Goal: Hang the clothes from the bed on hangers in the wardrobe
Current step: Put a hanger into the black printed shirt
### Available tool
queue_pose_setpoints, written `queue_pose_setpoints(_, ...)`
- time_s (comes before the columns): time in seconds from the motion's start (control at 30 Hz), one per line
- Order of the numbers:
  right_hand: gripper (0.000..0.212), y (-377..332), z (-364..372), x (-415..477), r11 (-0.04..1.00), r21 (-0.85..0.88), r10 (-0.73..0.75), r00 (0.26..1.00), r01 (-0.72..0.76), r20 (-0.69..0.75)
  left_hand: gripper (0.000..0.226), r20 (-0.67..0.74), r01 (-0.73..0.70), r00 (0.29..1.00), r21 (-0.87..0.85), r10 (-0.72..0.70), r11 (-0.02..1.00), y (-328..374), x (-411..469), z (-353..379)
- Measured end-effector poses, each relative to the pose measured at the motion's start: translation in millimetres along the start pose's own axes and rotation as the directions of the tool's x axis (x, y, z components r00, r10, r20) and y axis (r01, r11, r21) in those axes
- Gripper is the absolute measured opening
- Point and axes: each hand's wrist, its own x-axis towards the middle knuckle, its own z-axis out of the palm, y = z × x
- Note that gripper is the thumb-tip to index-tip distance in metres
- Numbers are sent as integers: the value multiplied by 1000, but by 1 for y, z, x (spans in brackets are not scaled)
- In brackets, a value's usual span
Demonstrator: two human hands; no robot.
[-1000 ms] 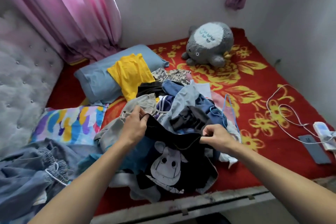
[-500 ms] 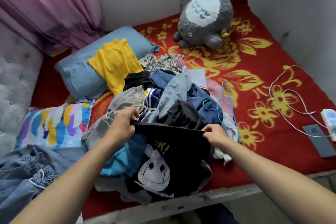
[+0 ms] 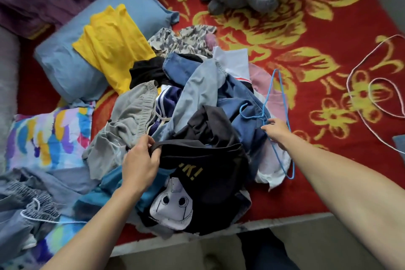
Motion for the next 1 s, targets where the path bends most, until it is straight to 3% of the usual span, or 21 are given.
queue_pose_setpoints(0.03,47,0,6,10,1000,-27,-13,1000,13,-2,10,-12,37,999,34,-37,999,-1,-1,2)
queue_pose_setpoints(0.1,45,-20,11,-7,999,25,-48,998,48,30,10,-3,96,995,48,-96,994,-4,-1,6)
queue_pose_setpoints(0.2,40,-51,16,-43,994,68,-82,996,84,-27,11,60,139,989,-103,-134,985,-7,0,11)
queue_pose_setpoints(0.27,55,-61,11,-57,984,-76,-173,975,163,-141,12,55,163,986,-168,-156,972,-5,1,9)
queue_pose_setpoints(0.37,44,-90,-6,-95,934,-254,-316,911,250,-265,16,3,146,989,-182,-148,972,-1,5,-1)
queue_pose_setpoints(0.43,37,-110,-22,-118,869,-310,-473,833,386,-288,19,-7,145,989,-170,-148,975,-5,10,-8)
queue_pose_setpoints(0.53,24,-133,-41,-152,754,-114,-656,751,647,-77,19,-16,170,985,-147,-174,974,-13,14,-22)
queue_pose_setpoints(0.6,24,-151,-52,-176,685,63,-728,678,726,101,18,-35,182,982,-120,-188,976,-16,14,-31)
queue_pose_setpoints(0.77,15,-175,-64,-228,571,62,-789,526,819,318,18,-42,201,977,-128,-208,971,-29,8,-54)
queue_pose_setpoints(0.87,22,-178,-59,-245,571,6,-781,541,821,313,22,-49,181,981,-135,-189,974,-35,6,-65)
queue_pose_setpoints(1.0,20,-185,-28,-269,618,-3,-738,581,786,343,19,-23,2,1000,-184,-6,983,-34,-3,-71)
